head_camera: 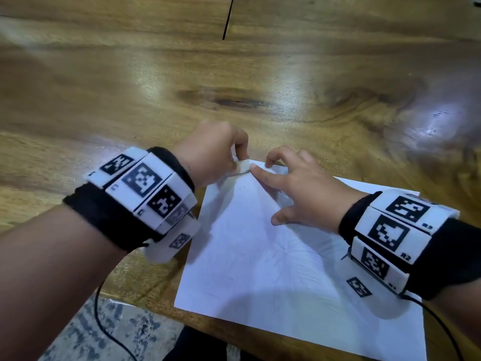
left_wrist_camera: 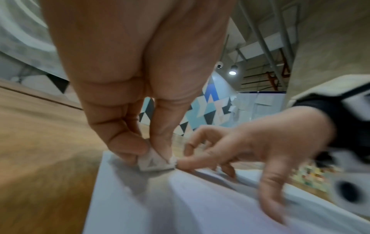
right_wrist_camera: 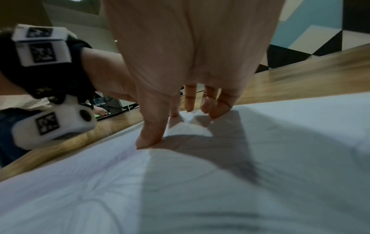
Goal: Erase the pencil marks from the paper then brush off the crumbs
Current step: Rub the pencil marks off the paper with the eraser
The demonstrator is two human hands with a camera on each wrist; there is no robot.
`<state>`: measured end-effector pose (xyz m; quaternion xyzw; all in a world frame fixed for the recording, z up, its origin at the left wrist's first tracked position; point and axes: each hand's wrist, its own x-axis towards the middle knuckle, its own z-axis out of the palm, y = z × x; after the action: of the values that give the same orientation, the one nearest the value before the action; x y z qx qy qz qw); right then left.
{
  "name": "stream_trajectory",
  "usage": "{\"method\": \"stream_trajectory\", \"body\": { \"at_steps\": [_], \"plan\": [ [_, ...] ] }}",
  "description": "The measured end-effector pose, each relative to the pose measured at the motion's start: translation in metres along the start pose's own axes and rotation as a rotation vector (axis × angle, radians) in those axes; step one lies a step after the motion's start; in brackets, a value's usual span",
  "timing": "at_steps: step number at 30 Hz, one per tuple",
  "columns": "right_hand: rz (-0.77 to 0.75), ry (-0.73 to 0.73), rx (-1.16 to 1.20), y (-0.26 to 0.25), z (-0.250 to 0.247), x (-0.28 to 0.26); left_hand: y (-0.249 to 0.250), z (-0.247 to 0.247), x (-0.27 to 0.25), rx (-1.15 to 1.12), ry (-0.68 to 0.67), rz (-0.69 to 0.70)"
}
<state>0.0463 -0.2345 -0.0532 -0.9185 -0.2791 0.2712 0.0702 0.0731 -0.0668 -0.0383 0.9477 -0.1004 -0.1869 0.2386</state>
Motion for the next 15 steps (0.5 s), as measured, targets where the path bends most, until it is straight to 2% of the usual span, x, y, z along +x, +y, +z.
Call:
{"method": "stream_trajectory", "body": {
  "at_steps": [4, 7, 12, 15],
  "plan": [
    [-0.008, 0.001, -0.015, 0.001, 0.0, 0.0, -0.008, 0.013, -0.035, 0.055, -0.093, 0.066],
    [-0.005, -0.009, -0.006, 0.001, 0.0, 0.0, -0.013, 0.017, -0.049, 0.039, -0.146, 0.066],
    [0.002, -0.011, -0.007, 0.0, -0.001, -0.001, -0.013, 0.005, -0.019, 0.032, -0.016, 0.045],
    [0.013, -0.017, -0.019, -0.001, 0.0, -0.001, -0.012, 0.001, -0.004, 0.03, 0.006, 0.034]
  ]
}}
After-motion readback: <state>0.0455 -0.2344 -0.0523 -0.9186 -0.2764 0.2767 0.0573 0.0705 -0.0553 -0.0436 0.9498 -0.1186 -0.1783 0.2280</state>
